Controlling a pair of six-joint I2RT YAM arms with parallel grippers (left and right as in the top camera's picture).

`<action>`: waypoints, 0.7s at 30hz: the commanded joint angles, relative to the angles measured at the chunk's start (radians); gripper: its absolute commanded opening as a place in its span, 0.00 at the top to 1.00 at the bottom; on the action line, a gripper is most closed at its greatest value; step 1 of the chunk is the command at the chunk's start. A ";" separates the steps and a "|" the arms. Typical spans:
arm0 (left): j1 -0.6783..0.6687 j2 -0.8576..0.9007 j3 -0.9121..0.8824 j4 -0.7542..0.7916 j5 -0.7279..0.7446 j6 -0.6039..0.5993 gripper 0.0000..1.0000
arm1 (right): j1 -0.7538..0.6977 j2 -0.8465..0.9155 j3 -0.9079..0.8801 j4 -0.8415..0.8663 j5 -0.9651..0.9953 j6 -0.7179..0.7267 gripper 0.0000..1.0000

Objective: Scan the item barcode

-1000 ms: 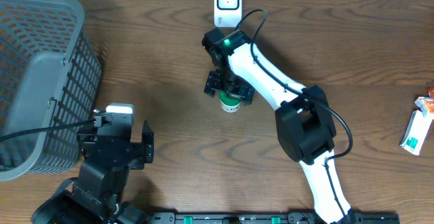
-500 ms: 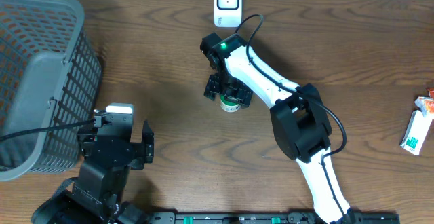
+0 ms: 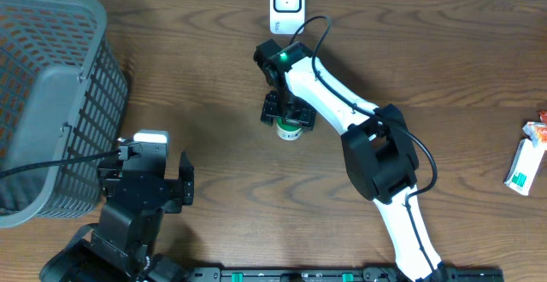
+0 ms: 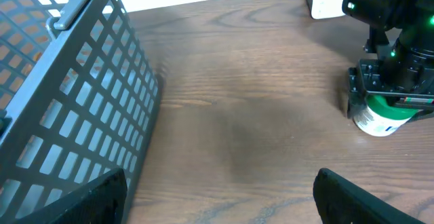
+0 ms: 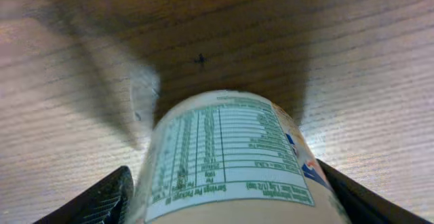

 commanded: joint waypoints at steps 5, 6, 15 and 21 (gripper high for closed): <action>-0.003 -0.004 -0.002 -0.002 -0.010 -0.006 0.12 | 0.000 0.053 -0.006 -0.063 -0.005 -0.016 0.05; -0.003 -0.004 -0.002 -0.002 -0.010 -0.006 0.12 | 0.000 0.053 -0.005 -0.072 -0.005 -0.012 0.02; -0.003 -0.004 -0.002 -0.002 -0.010 -0.006 0.12 | 0.008 0.051 -0.001 -0.091 -0.005 0.134 0.01; -0.003 -0.004 -0.002 -0.002 -0.010 -0.006 0.12 | 0.024 0.049 -0.001 -0.092 -0.005 0.146 0.04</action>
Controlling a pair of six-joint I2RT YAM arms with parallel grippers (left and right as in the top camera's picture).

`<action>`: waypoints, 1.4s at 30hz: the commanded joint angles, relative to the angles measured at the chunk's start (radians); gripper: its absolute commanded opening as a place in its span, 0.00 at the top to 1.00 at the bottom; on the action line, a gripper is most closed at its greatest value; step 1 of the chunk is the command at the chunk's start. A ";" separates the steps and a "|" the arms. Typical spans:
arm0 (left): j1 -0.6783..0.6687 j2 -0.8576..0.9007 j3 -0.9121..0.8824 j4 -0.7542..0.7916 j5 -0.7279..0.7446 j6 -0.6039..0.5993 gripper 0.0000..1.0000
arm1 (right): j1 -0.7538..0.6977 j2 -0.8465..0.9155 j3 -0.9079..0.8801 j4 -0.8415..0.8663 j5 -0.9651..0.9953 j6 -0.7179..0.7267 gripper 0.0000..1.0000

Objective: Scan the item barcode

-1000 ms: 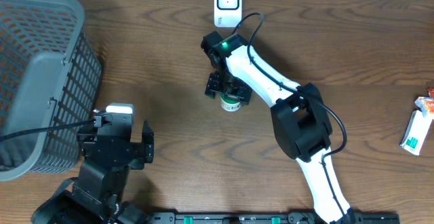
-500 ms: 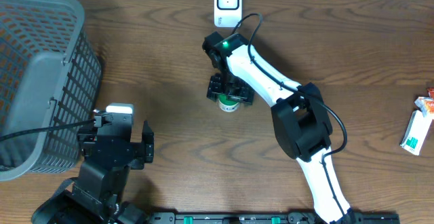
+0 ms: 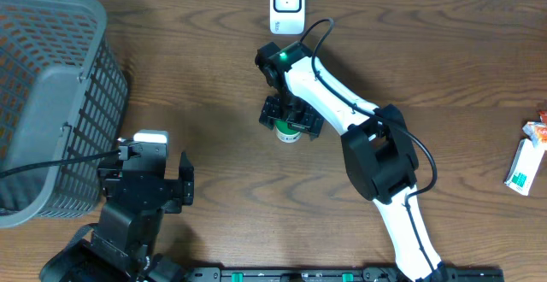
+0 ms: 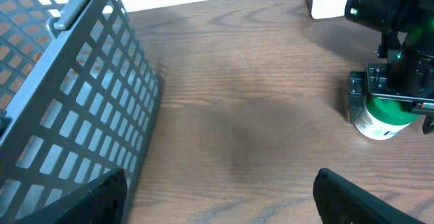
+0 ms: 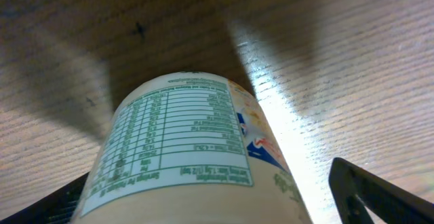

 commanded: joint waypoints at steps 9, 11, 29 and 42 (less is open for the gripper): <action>-0.003 -0.004 -0.002 -0.002 -0.010 -0.006 0.12 | 0.037 0.048 -0.008 0.035 0.029 0.055 0.20; -0.003 -0.004 -0.002 -0.002 -0.010 -0.006 0.12 | 0.048 0.048 -0.008 0.035 0.034 0.065 0.21; -0.003 -0.004 -0.002 -0.002 -0.010 -0.006 0.12 | 0.108 0.048 -0.008 0.041 0.134 0.129 0.32; -0.003 -0.004 -0.002 -0.002 -0.010 -0.006 0.12 | 0.060 0.046 -0.007 0.051 0.028 -0.211 0.41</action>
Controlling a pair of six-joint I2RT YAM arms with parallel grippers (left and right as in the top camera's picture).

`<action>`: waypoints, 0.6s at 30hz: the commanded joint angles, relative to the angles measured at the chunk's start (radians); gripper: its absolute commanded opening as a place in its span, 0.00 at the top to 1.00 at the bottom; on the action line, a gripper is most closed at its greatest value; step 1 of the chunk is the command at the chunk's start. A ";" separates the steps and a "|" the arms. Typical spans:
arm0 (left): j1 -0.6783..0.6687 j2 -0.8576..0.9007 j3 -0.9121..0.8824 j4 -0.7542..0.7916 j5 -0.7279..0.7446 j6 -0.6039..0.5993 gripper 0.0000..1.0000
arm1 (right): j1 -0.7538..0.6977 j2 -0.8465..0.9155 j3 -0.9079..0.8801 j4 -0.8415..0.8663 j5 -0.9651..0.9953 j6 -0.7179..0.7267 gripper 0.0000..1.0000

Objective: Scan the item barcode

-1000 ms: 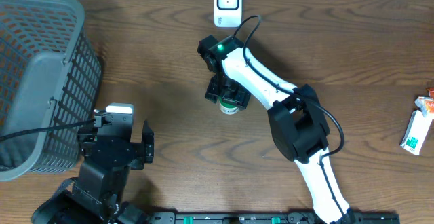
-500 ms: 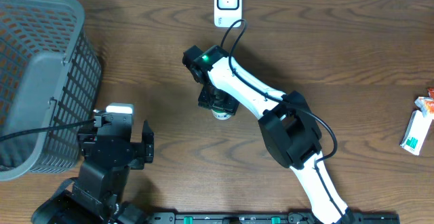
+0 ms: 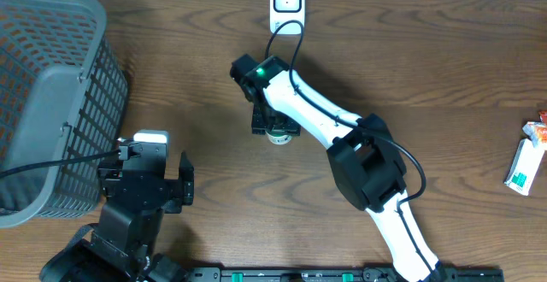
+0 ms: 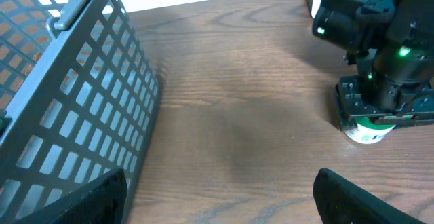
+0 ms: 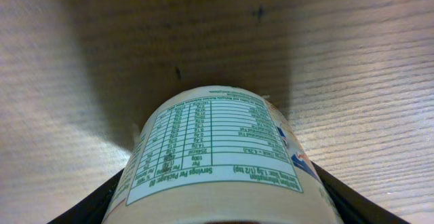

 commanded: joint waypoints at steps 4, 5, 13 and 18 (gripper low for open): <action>-0.003 -0.004 -0.002 -0.002 -0.010 -0.006 0.12 | -0.097 0.034 -0.009 -0.062 -0.245 -0.150 0.47; -0.003 -0.004 -0.002 -0.002 -0.010 -0.006 0.12 | -0.110 0.027 -0.009 -0.075 -0.267 -0.165 0.48; -0.003 -0.004 -0.002 -0.002 -0.010 -0.006 0.12 | -0.195 -0.066 -0.009 -0.174 -0.426 -0.344 0.41; -0.003 -0.004 -0.002 -0.002 -0.010 -0.006 0.12 | -0.242 -0.127 -0.009 -0.228 -0.575 -0.462 0.40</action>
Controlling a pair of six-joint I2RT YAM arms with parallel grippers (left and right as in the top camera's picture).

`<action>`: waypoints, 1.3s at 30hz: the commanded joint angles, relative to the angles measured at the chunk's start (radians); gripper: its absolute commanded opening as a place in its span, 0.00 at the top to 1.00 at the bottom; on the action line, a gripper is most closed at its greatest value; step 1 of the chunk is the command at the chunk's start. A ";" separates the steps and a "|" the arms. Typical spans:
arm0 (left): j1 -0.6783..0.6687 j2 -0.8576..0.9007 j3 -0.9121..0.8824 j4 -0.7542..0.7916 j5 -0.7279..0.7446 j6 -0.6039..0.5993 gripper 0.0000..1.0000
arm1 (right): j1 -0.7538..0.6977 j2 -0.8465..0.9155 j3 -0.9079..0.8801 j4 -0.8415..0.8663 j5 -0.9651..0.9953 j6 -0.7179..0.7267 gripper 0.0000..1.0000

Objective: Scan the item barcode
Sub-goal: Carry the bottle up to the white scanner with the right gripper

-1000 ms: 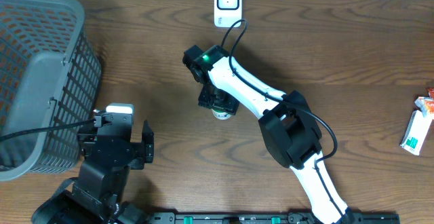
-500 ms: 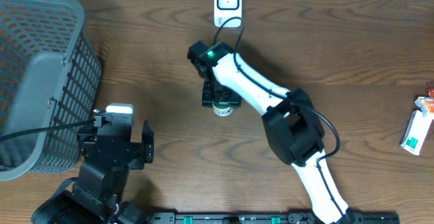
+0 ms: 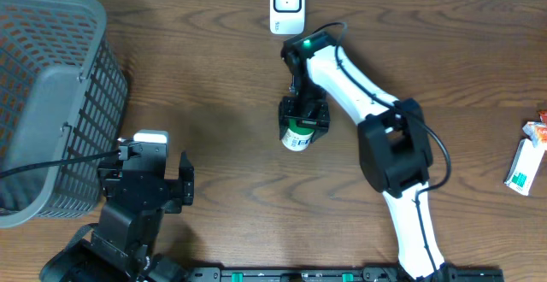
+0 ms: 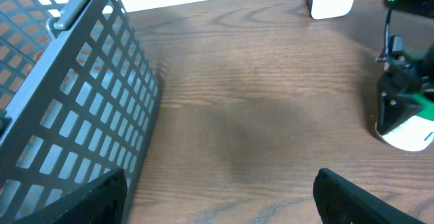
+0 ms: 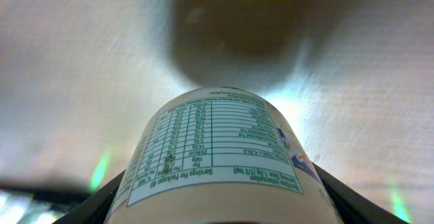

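Note:
A white bottle with a green cap (image 3: 296,136) is held near mid-table, my right gripper (image 3: 304,114) shut on it. The white scanner (image 3: 287,2) stands at the far edge, a short way behind the gripper. In the right wrist view the bottle's nutrition label (image 5: 218,155) fills the space between the fingers of my right gripper (image 5: 220,207); no barcode shows. The left wrist view has the bottle (image 4: 409,130) at the right edge and the scanner at the top. My left gripper (image 4: 218,200) stands open over bare wood at the front left.
A grey wire basket (image 3: 49,94) fills the far left, its wall (image 4: 64,108) close beside my left gripper. Two small packets (image 3: 524,166) lie at the right table edge.
My right gripper, still shut on the bottle, has moved to the right and a little nearer, and has turned. The bottle now shows on its side from above. The left arm is unchanged.
My right gripper was shut on the bottle below the scanner, the bottle standing upright on the table. It then stood a little to the left, nearer the basket side. Now it holds the bottle further right, turned. My left gripper has stayed open in place throughout.

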 commanded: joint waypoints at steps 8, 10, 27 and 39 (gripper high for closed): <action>-0.003 -0.004 -0.002 -0.002 -0.010 -0.006 0.12 | -0.070 -0.134 0.003 -0.122 -0.324 -0.217 0.42; -0.003 -0.004 -0.002 -0.002 -0.010 -0.006 0.12 | -0.074 -0.134 0.003 -0.138 -0.340 -0.241 0.42; -0.003 -0.004 -0.002 -0.002 -0.010 -0.006 0.12 | -0.068 -0.134 0.003 0.267 -0.010 -0.054 0.48; -0.003 -0.004 -0.002 -0.002 -0.010 -0.006 0.12 | -0.070 -0.135 0.003 0.818 0.185 0.016 0.47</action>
